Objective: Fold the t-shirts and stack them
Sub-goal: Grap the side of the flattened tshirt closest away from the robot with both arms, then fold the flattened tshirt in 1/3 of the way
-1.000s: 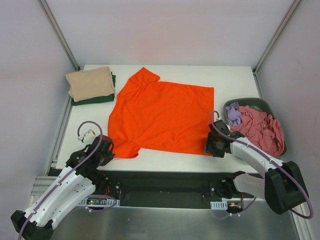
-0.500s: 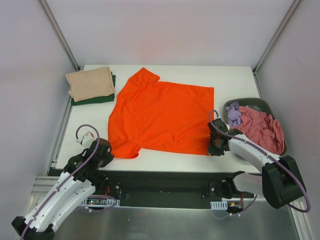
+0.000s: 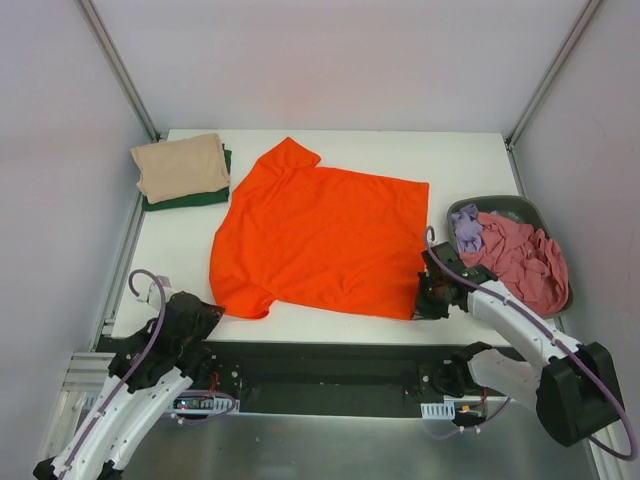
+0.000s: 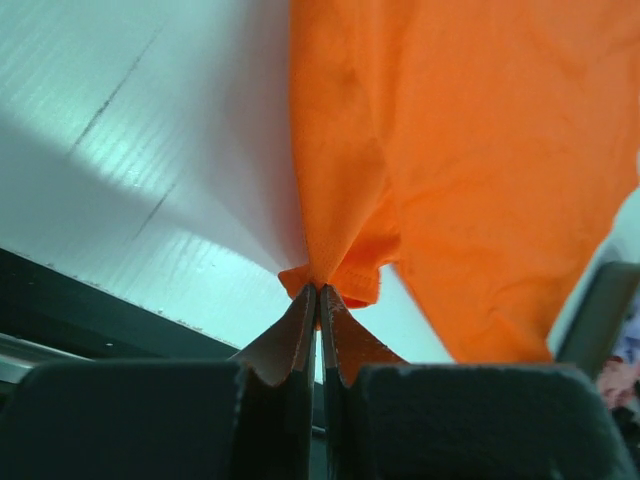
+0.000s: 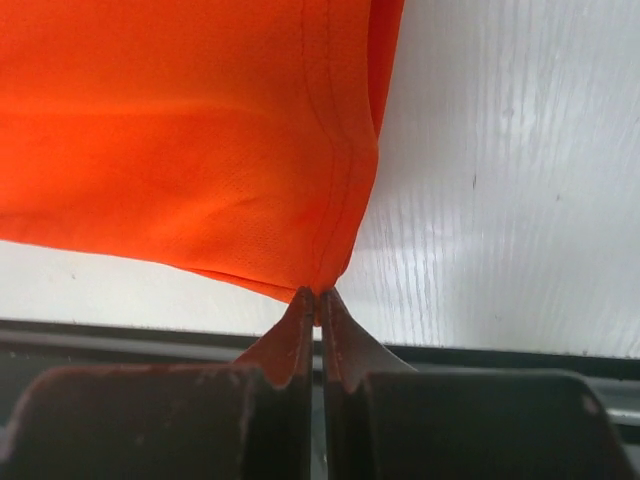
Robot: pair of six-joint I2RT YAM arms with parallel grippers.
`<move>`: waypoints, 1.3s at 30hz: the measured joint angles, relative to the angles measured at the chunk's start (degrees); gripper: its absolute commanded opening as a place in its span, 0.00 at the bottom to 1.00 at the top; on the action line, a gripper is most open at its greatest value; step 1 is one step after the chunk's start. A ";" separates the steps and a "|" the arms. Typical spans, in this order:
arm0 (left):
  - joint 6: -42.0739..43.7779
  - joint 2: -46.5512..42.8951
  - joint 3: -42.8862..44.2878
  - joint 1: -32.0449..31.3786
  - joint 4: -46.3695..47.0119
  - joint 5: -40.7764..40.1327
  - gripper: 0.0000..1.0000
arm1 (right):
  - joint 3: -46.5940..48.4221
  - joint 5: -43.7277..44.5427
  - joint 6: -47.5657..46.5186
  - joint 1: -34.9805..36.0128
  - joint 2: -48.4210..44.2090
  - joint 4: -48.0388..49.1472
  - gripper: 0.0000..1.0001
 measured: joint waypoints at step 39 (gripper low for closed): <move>14.05 41.27 15.06 1.51 33.07 -4.42 0.00 | 14.97 -5.70 -9.25 -9.03 5.25 -6.05 0.04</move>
